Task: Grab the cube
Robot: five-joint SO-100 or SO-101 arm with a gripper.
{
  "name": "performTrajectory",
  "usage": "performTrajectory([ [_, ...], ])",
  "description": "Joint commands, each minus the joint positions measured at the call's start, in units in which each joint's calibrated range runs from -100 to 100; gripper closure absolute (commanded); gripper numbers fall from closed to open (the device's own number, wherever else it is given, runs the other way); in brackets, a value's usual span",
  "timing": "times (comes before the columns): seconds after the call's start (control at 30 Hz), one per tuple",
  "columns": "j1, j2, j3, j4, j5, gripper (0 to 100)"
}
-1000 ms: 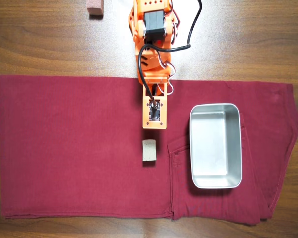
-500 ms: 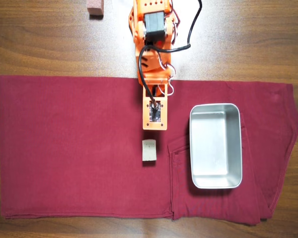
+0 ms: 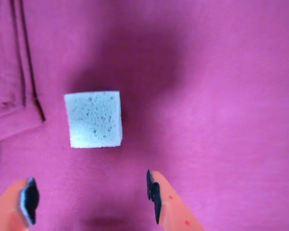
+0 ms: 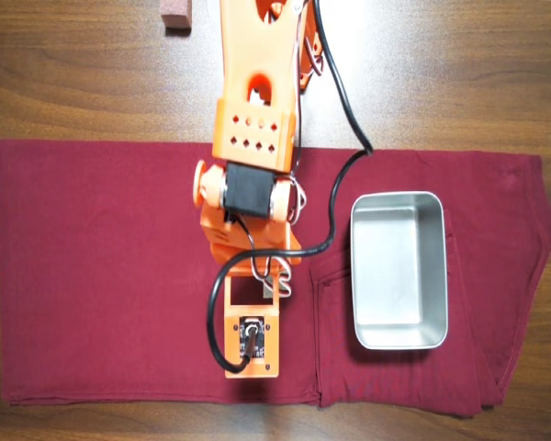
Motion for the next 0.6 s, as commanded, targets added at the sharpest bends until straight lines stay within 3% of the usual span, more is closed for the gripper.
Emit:
performTrajectory([
  [0.0, 0.09, 3.31, -0.99, -2.90, -1.03, 70],
  [0.33, -1.93, 16.00, -0.99, -14.61, -3.52, 68],
  [0.57, -4.71, 18.31, -1.54, -16.73, -5.18, 69],
])
